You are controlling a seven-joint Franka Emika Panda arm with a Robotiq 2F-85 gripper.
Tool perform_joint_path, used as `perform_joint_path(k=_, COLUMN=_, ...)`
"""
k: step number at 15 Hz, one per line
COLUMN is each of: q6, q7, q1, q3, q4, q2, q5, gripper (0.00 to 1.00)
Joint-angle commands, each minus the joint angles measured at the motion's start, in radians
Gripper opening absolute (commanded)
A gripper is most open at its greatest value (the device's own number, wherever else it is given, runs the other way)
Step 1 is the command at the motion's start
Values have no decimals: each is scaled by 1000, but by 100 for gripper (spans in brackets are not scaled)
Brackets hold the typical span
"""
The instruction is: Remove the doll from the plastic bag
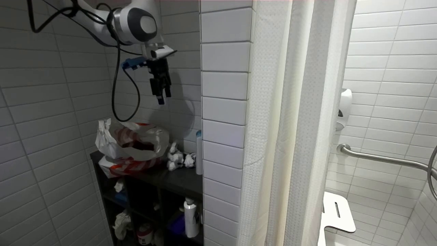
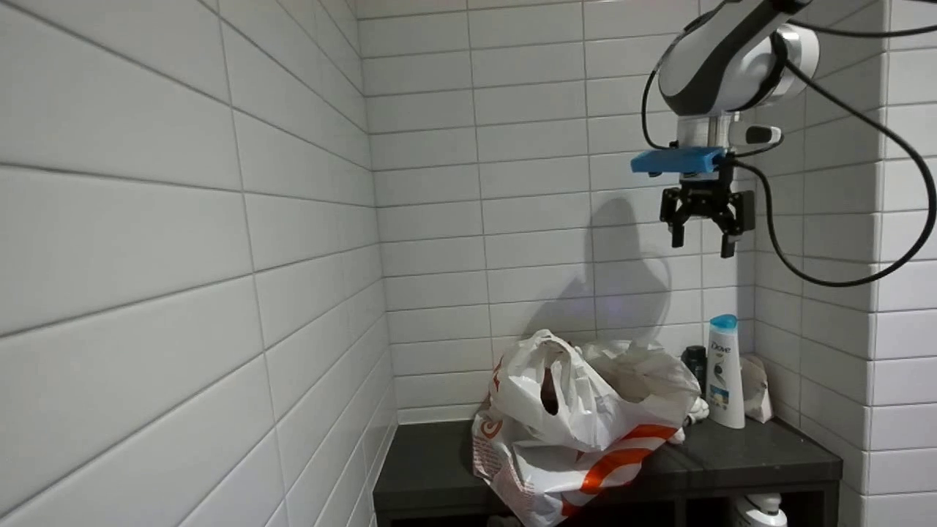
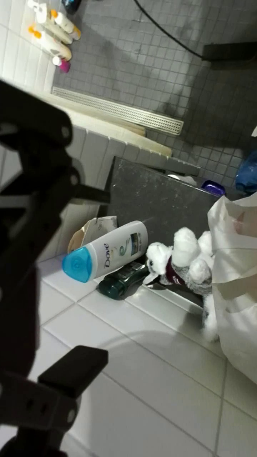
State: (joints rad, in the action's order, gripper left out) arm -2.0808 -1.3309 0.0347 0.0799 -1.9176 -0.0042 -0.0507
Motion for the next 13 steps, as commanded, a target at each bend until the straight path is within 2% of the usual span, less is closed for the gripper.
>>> perform_joint_path(k=1, q6=-31, q7=-22, q1=-25, q3=-57, q4=-137, q2=-183, q5=-114, gripper=100)
perform_joint_path(k=3, q6=-37, q7=-5, q1=-36, q3=-100, q4=-199, q2=-259, q5=-128, gripper=100)
perform_joint_path(k=5, q6=-51, q7=23, q1=-49, q3=-136, q4=-264, q2=-315, q5=-92, gripper=100)
perform_joint_path(k=10, q6=-212, q7=217, q1=-89, q3=-130, q4=-479, q2=-398, q5=131, gripper=100)
perform_joint_path(k=11, q6=-149, q7=148, q1=-54, q3=-173, q4=-392, q2=-355, q5=81, gripper=100)
perform_joint_path(k=13, q6=-192, q7=194, q1=-54, q3=-168, q4=-451, q2=-368, q5=117, gripper=100)
